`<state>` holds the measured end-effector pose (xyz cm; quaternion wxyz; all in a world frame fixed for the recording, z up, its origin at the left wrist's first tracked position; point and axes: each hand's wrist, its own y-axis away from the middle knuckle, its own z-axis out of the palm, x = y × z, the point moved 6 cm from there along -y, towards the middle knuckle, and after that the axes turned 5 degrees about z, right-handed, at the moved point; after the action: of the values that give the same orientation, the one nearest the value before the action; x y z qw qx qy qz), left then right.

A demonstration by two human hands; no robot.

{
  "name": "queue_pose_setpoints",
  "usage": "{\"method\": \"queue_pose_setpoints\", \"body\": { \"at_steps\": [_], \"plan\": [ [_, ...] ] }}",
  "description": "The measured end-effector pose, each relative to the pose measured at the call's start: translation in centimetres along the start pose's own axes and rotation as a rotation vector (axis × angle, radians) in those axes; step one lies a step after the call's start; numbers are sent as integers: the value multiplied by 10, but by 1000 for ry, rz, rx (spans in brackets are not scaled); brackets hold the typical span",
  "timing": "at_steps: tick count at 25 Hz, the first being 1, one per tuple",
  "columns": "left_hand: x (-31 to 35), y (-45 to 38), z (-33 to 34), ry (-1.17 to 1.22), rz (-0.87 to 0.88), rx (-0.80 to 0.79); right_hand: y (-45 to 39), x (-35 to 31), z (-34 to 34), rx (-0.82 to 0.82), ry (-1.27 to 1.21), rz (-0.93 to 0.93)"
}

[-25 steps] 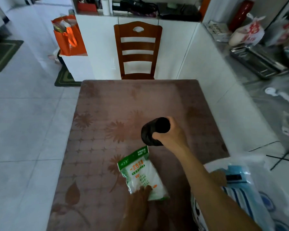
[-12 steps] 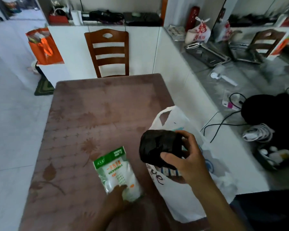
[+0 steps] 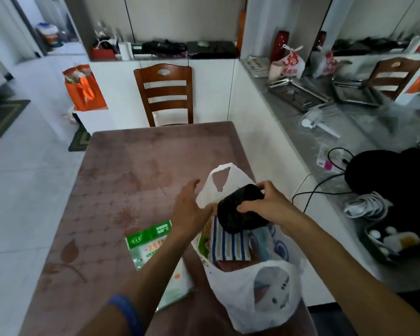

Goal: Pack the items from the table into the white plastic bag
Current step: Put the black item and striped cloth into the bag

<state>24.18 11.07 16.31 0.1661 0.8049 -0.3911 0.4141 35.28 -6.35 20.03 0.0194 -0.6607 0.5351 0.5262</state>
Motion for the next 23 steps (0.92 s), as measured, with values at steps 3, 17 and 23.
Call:
{"method": "queue_pose_setpoints", "body": {
  "at_steps": [3,17,23],
  "plan": [
    [12,-41,10,-169,77,-61,-31,7,16,53,-130,15],
    [-33,-32,-17,482,-245,-73,-4,8,32,118,251,-272],
    [-255,153,23,-46,-957,-59,40,21,54,-71,95,-244]
  ]
}}
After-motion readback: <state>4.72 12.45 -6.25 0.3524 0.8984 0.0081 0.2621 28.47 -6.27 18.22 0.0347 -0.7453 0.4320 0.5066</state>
